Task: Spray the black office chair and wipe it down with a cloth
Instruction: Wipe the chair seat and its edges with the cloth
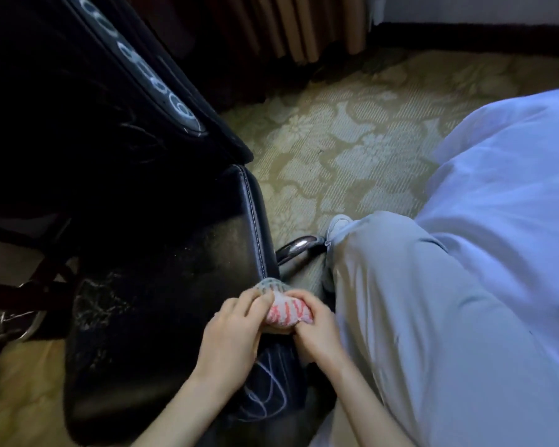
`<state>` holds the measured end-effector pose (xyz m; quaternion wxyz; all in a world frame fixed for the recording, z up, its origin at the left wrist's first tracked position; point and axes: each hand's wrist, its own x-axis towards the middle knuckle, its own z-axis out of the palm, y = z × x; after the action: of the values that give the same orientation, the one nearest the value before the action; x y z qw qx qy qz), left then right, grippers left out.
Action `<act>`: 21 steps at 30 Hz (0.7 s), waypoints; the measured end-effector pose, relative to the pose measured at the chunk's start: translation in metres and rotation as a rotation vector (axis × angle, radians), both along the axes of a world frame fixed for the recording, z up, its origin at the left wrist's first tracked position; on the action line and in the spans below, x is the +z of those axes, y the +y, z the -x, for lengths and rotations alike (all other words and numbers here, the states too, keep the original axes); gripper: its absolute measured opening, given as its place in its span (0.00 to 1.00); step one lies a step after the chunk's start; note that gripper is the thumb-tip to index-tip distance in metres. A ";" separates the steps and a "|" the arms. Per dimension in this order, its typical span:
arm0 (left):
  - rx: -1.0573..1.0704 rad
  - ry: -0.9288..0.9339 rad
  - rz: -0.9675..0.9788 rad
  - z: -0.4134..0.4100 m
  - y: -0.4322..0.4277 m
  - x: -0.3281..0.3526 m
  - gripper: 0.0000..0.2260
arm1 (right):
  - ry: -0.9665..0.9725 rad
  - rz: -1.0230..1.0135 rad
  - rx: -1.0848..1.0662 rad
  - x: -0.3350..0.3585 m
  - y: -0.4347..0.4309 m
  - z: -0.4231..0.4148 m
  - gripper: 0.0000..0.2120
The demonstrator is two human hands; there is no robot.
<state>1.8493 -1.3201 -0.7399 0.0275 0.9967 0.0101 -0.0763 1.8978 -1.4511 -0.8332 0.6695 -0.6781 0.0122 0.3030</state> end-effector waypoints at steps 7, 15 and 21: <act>-0.017 0.049 -0.002 0.073 -0.037 -0.007 0.27 | 0.102 -0.005 -0.078 -0.009 -0.028 0.073 0.23; -0.007 -0.060 -0.081 -0.013 0.004 -0.008 0.20 | 0.056 -0.081 -0.115 0.005 0.011 -0.003 0.20; 0.055 -0.163 -0.159 -0.116 0.057 -0.014 0.21 | -0.100 -0.014 0.018 -0.003 0.067 -0.125 0.24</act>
<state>1.9654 -1.2633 -0.7534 -0.0490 0.9979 0.0411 0.0069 2.0232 -1.3842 -0.8362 0.6712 -0.6879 -0.0293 0.2747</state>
